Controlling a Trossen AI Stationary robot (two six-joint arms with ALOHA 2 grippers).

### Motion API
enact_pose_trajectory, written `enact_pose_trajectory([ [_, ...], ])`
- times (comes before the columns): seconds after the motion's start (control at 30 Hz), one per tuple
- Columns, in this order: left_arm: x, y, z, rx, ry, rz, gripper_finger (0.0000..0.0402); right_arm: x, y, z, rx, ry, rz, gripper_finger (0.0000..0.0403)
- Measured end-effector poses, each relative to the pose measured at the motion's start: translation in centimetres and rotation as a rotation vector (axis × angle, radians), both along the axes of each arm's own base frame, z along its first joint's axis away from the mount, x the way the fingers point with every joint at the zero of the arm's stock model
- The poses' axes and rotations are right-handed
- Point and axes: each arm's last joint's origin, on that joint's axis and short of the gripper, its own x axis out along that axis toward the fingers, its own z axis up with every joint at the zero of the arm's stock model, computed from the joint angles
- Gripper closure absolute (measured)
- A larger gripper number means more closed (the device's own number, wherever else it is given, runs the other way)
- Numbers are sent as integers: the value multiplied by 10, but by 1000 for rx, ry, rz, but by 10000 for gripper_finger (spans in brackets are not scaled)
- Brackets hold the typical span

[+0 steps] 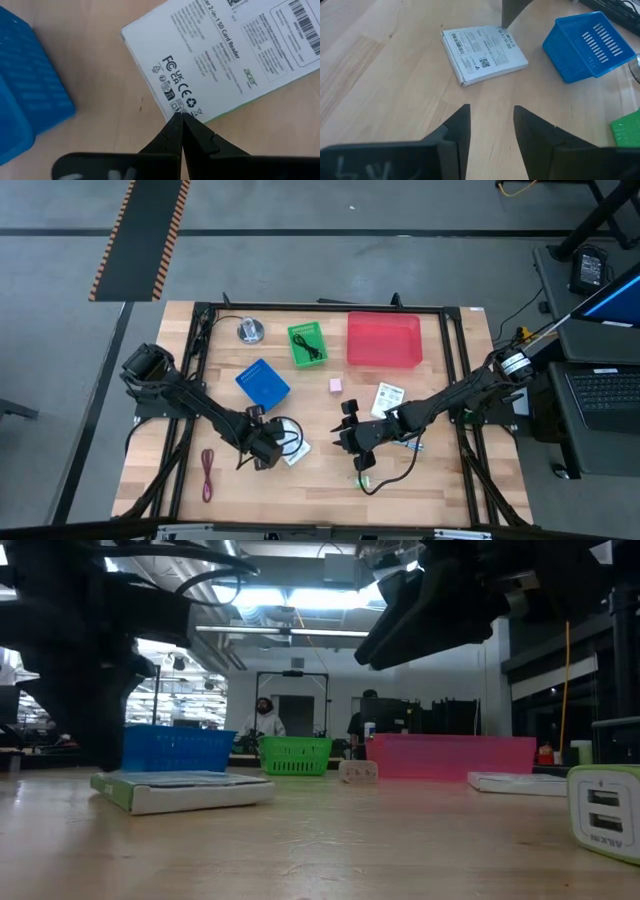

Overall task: Pick and place items into bin
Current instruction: Put the left white card reader box into the pink bin

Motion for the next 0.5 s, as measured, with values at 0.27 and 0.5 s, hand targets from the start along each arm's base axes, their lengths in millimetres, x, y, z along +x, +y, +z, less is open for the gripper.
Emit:
enact_pose_trajectory([
  [0.27,3,-2,-14,6,53,-2,400,0,-1,0,-25,-10,-31,273],
  [0.5,2,-2,-15,-1,59,4,400,1,0,-3,-2,19,-51,273],
])
